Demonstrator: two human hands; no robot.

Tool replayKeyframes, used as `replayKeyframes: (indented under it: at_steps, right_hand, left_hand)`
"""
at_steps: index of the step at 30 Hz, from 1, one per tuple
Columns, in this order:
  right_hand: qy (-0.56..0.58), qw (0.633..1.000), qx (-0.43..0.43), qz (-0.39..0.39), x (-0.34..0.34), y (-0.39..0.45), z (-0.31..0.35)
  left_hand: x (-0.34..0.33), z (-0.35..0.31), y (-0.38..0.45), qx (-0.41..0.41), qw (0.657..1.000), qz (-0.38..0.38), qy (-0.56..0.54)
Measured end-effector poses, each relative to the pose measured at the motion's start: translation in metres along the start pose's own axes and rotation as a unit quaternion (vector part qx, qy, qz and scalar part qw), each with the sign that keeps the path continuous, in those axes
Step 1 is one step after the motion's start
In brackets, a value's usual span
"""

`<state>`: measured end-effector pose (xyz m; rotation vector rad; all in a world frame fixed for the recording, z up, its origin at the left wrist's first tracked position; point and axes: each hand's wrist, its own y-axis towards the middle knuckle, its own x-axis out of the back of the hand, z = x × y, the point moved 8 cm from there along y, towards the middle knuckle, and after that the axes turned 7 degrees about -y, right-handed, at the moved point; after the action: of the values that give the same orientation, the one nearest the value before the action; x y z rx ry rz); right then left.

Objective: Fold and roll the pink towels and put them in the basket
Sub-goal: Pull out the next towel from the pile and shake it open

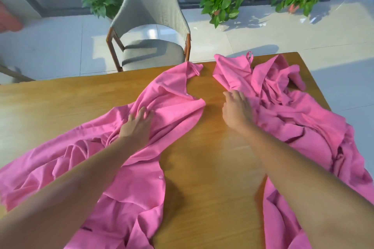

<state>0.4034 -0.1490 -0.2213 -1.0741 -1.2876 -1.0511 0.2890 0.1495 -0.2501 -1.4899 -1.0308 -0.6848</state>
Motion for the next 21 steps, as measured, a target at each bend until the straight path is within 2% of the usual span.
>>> replayKeyframes:
  at_steps: [2,4,6,8,10,13,18,20,21]
  right_hand:
    - [0.111,0.994,-0.007,0.005,-0.003,-0.016,0.043]
    - [0.271,0.955,-0.108,0.055,-0.017,-0.033,0.076]
    - [0.357,0.906,-0.211,0.087,-0.035,-0.051,0.100]
    - [0.348,0.895,-0.263,0.094,-0.044,-0.065,0.113]
    - [0.320,0.900,-0.282,0.088,-0.047,-0.074,0.119]
    - [0.291,0.905,-0.304,0.065,-0.042,-0.079,0.120]
    - [0.202,0.925,-0.322,0.014,-0.012,-0.085,0.120]
    - [0.167,0.928,-0.332,-0.008,0.003,-0.092,0.130]
    - [0.138,0.945,-0.296,-0.024,0.011,-0.092,0.143]
  left_hand:
    - [0.007,0.013,-0.012,-0.009,0.998,-0.049,-0.030]
    - [0.018,0.038,-0.026,0.011,0.993,-0.115,-0.025]
    - [0.025,0.075,-0.041,0.056,0.985,-0.163,-0.021]
    - [0.025,0.123,-0.055,0.119,0.979,-0.161,-0.043]
    - [0.021,0.170,-0.068,0.169,0.972,-0.144,-0.077]
    - [0.009,0.231,-0.083,0.209,0.966,-0.100,-0.113]
    - [-0.007,0.269,-0.106,0.192,0.979,-0.023,-0.057]
    - [-0.007,0.268,-0.111,0.162,0.985,-0.027,-0.048]
    - [-0.005,0.268,-0.113,0.150,0.985,-0.040,-0.072]
